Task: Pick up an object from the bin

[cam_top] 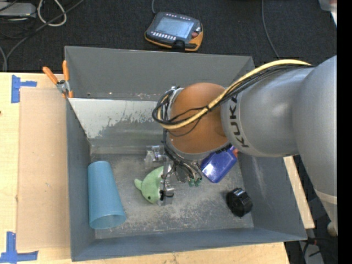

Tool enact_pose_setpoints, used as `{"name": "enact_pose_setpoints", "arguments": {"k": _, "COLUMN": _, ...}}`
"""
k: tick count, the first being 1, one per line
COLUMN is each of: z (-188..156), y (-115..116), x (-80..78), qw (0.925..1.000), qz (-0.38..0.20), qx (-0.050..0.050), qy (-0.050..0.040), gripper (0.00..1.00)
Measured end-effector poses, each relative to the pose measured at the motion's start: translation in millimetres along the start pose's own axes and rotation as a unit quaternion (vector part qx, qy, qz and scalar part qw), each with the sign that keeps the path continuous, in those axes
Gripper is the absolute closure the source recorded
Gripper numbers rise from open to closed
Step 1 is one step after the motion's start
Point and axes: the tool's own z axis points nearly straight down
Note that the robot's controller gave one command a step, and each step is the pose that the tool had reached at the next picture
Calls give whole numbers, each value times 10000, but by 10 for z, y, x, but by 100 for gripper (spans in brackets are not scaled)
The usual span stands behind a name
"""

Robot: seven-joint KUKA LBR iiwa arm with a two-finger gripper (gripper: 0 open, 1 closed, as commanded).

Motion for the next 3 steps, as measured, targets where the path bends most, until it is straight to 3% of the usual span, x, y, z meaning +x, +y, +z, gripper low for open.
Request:
{"name": "enact_pose_setpoints", "arguments": {"k": 1, "z": 427, "y": -85, "x": -35, "qw": 9998, "qz": 162, "qx": 25, "qy": 111, "gripper": 0}}
{"name": "enact_pose_setpoints", "arguments": {"k": 2, "z": 504, "y": -218, "x": -310, "qw": 9965, "qz": -833, "qx": 3, "qy": 11, "gripper": 0}}
{"name": "enact_pose_setpoints", "arguments": {"k": 3, "z": 441, "y": -88, "x": -53, "qw": 9999, "qz": 53, "qx": 19, "qy": 113, "gripper": 100}}
